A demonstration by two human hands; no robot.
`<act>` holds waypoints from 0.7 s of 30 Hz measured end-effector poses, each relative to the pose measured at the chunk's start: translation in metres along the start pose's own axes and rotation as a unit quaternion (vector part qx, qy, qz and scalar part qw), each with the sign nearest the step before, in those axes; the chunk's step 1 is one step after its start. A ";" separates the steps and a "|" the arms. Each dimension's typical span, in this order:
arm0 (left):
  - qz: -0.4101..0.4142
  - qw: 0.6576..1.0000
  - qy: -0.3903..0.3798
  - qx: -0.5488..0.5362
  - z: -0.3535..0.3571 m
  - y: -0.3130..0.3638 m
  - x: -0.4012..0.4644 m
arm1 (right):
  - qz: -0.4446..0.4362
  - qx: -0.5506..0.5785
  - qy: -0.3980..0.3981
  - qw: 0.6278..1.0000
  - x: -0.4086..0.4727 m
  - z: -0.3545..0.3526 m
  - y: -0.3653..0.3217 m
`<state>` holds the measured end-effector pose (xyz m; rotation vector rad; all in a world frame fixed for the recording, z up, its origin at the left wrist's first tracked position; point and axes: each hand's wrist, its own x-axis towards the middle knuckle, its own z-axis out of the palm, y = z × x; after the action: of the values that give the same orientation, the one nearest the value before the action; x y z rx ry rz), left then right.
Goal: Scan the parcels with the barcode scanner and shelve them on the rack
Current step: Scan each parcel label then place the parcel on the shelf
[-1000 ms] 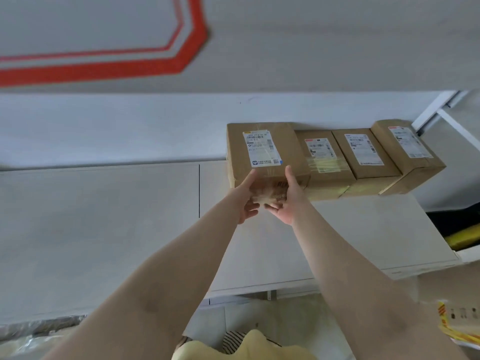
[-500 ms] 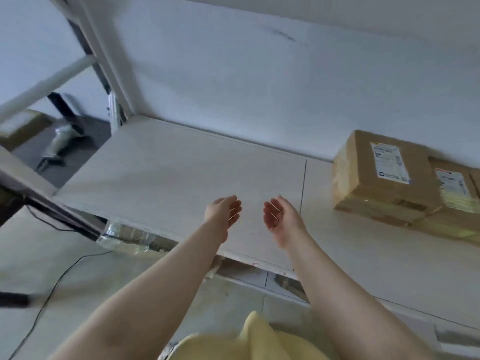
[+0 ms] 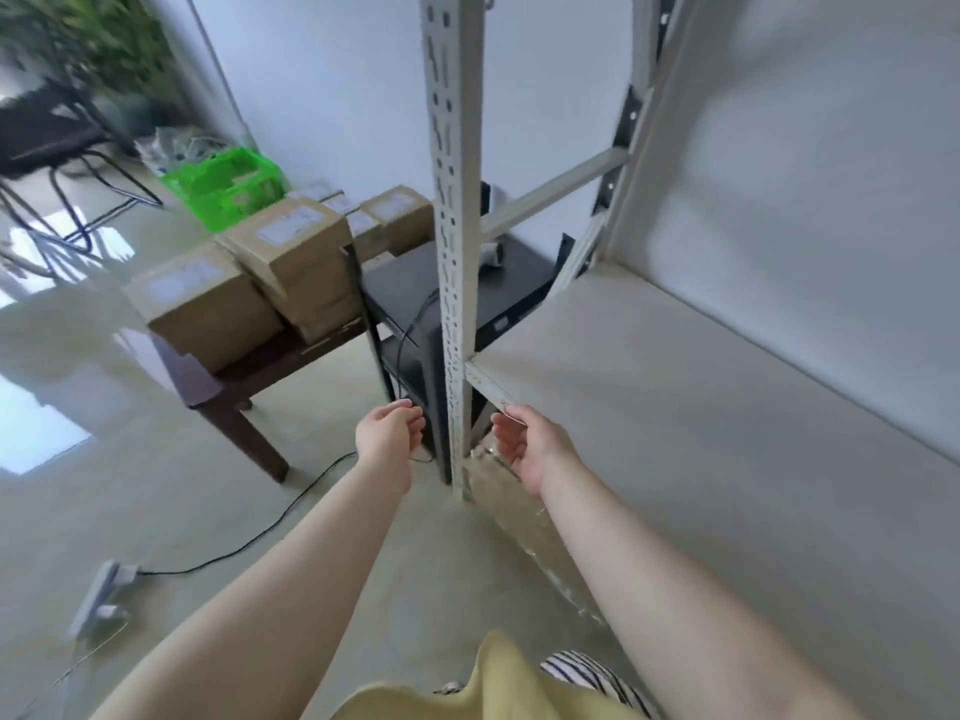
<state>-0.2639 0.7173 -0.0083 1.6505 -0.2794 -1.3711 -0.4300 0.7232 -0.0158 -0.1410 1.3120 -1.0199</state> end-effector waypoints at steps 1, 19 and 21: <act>0.004 0.999 0.025 -0.020 -0.019 0.013 0.014 | 0.011 -0.019 -0.014 1.000 0.005 0.027 0.006; 0.100 0.995 -0.013 0.029 -0.020 0.209 0.206 | -0.035 0.006 -0.019 0.999 0.152 0.295 -0.048; 0.118 0.992 -0.010 0.046 -0.017 0.238 0.228 | -0.045 0.000 -0.011 0.999 0.164 0.320 -0.058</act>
<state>-0.0814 0.4440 0.0240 1.6211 -0.5394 -1.2114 -0.2071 0.4356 0.0003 -0.2131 1.2956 -1.0920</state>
